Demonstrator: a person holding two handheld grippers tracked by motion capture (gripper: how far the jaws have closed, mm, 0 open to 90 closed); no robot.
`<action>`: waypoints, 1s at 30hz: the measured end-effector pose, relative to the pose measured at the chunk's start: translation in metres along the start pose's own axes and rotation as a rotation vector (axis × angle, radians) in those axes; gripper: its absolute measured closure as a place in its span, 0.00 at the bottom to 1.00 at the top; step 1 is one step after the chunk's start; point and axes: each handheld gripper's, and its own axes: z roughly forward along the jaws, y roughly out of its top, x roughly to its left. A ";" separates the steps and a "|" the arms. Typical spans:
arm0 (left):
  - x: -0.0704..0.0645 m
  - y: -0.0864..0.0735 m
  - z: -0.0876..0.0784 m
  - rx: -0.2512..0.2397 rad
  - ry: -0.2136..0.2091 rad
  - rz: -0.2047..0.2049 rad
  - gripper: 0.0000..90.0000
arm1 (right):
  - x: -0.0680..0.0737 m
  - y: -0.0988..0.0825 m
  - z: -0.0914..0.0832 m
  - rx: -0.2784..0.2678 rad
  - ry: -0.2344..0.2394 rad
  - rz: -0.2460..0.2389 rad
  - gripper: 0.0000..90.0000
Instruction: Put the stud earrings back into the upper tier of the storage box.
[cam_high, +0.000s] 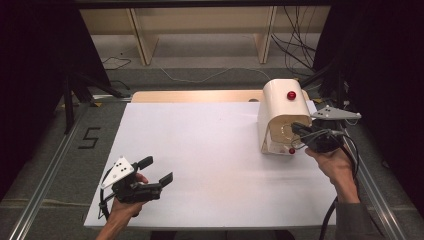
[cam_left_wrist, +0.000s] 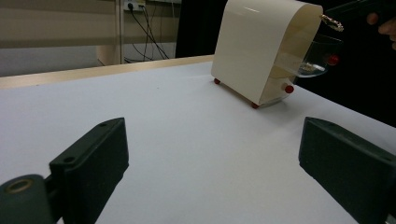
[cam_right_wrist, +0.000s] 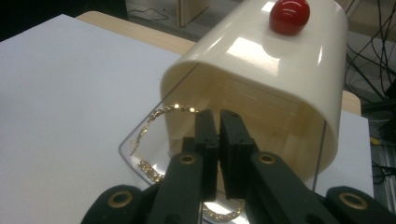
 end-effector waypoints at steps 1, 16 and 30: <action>0.000 0.000 0.000 0.000 0.000 0.000 0.09 | -0.001 0.000 0.001 0.004 -0.004 0.003 0.96; 0.000 0.000 0.000 0.000 0.000 0.000 0.09 | -0.013 -0.005 0.011 0.038 -0.048 0.028 0.96; 0.000 0.000 0.000 -0.002 -0.001 0.001 0.09 | -0.012 -0.003 0.011 0.041 -0.021 0.046 0.68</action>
